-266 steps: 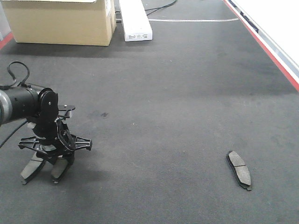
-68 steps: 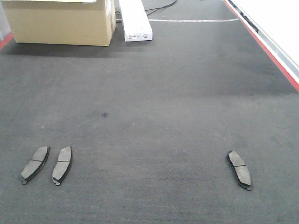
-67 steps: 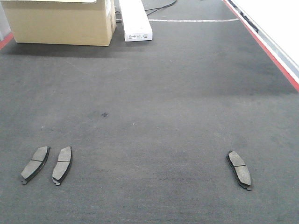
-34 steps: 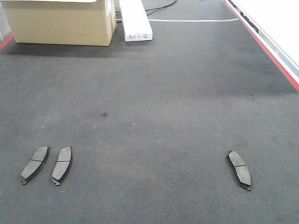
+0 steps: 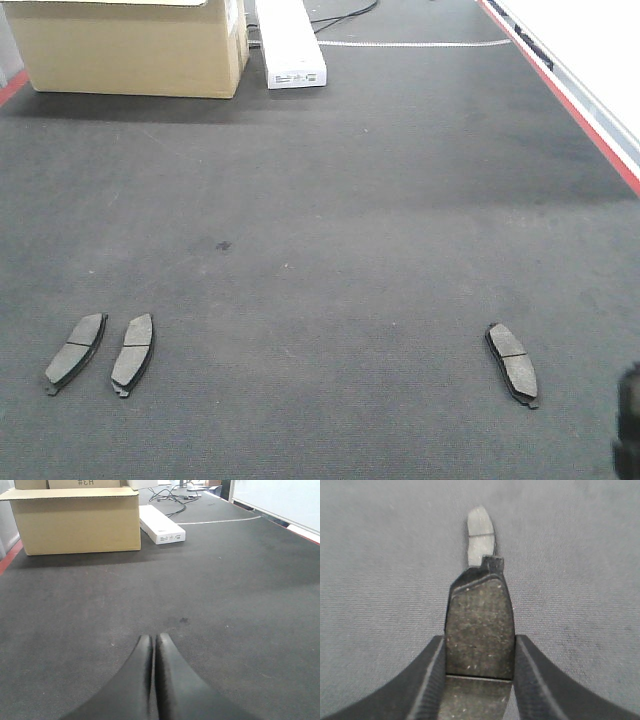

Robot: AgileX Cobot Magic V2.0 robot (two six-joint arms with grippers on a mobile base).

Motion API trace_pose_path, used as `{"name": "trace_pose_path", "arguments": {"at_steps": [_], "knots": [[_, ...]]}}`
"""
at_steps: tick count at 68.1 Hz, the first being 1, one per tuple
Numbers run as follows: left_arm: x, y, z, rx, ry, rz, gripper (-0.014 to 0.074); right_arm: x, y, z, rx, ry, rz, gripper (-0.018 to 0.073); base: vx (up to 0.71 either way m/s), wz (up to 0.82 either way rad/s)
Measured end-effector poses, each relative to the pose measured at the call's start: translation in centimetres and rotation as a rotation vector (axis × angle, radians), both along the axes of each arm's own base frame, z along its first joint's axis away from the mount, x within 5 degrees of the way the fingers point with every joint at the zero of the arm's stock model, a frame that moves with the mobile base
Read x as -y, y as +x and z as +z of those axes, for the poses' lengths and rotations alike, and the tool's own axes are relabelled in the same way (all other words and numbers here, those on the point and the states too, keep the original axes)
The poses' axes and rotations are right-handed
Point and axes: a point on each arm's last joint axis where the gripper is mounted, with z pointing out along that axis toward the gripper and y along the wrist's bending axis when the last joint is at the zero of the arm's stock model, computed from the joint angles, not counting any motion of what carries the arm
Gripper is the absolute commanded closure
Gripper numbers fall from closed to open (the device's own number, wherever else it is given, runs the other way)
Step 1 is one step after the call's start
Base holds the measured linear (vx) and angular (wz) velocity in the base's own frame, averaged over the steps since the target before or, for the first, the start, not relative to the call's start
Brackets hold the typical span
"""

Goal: Move and align brake pads A on conveyor
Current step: 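Lower the right gripper's brake pad beside the other pad on the belt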

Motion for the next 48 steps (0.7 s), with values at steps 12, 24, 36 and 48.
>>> {"name": "trace_pose_path", "arguments": {"at_steps": [12, 24, 36, 48], "knots": [[0.0, 0.0, 0.0, 0.0, 0.0, 0.0, 0.0602, 0.0, 4.9, -0.2, -0.135, -0.001, -0.002, 0.0571, 0.0, 0.0], [0.0, 0.0, 0.0, 0.0, 0.0, 0.0, 0.0602, -0.1, 9.9, -0.7, -0.23, -0.004, 0.0, 0.0571, 0.0, 0.0], [0.0, 0.0, 0.0, 0.0, 0.0, 0.0, 0.0602, -0.1, 14.1, -1.4, -0.282, -0.013, 0.012, 0.0571, 0.0, 0.0], [0.0, 0.0, 0.0, 0.0, 0.0, 0.0, 0.0602, -0.7, 16.6, -1.8, -0.31, -0.039, 0.063, 0.0571, 0.0, 0.0]]}}
